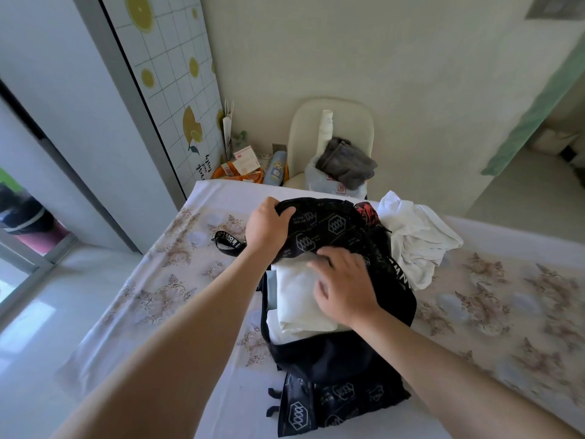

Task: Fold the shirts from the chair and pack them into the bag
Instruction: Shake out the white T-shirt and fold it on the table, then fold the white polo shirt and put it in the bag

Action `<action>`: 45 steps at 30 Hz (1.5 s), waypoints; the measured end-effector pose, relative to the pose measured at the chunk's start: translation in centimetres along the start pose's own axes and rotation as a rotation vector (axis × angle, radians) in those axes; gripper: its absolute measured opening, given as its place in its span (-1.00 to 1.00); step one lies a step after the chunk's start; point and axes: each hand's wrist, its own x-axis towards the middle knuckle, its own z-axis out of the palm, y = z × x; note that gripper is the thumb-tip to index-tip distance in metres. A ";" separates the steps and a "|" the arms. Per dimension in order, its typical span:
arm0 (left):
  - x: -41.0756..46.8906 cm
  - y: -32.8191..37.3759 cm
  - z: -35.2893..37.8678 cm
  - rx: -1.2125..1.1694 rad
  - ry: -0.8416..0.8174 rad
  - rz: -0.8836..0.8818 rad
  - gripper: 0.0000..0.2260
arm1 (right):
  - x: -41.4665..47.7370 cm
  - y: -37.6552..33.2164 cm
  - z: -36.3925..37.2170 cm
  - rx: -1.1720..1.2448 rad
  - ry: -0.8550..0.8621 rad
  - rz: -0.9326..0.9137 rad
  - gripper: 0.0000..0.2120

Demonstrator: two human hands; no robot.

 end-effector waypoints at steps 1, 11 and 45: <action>0.2 0.0 0.1 -0.031 -0.020 -0.041 -0.67 | 0.0 1.0 0.3 -0.090 0.055 0.068 -0.53; -2.2 -4.5 3.5 0.637 -0.188 0.742 -0.42 | 3.6 9.4 -1.2 -0.324 -0.260 0.275 -0.40; -7.1 -3.7 7.1 0.541 -0.265 0.599 -0.72 | -3.3 5.7 0.7 0.308 -0.117 0.190 -0.67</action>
